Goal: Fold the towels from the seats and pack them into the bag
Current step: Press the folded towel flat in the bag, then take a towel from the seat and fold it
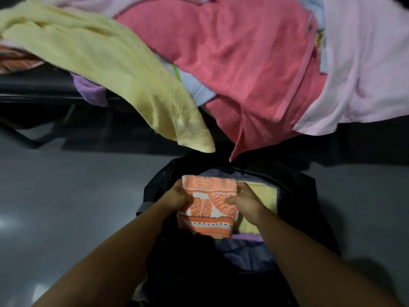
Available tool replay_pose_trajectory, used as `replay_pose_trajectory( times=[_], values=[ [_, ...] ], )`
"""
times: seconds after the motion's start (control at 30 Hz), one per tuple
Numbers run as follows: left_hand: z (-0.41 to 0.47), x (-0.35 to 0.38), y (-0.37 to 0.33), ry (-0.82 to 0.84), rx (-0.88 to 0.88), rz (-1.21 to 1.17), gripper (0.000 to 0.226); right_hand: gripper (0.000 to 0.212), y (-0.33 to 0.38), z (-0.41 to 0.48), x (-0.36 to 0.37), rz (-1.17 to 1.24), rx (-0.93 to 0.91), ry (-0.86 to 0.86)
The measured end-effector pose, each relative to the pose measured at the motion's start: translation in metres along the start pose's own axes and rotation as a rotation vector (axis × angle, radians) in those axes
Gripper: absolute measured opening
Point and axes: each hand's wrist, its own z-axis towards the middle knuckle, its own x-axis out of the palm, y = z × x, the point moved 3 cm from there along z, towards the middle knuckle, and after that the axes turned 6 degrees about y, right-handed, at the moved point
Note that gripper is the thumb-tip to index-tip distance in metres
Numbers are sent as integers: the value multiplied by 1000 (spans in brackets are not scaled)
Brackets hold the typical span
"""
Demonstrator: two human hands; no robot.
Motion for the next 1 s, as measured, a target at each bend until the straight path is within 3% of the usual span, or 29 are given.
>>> replay_pose_trajectory(
  times=[0.17,0.3,0.5,0.63,0.73,0.83,1.0],
  values=[
    [7,-23,13,-172,-5,238,73,57,-5,0,30,-322,-210,-49],
    [6,-9,16,-129,-3,349,88,41,-28,6,35,-588,-193,23],
    [-10,-15,14,-141,-95,412,73,47,-16,1,29,-694,-170,48],
    [-31,-17,-23,-22,-95,695,40,34,23,-12,12,-661,-164,-7],
    [-58,-24,-81,-117,69,797,20,19,77,-36,-5,-655,-280,-115],
    [-97,-28,-150,-230,301,679,8,12,138,-73,-16,-635,-444,-122],
    [-165,-16,-248,-173,557,551,9,15,224,-152,-45,-642,-539,-66]
  ],
)
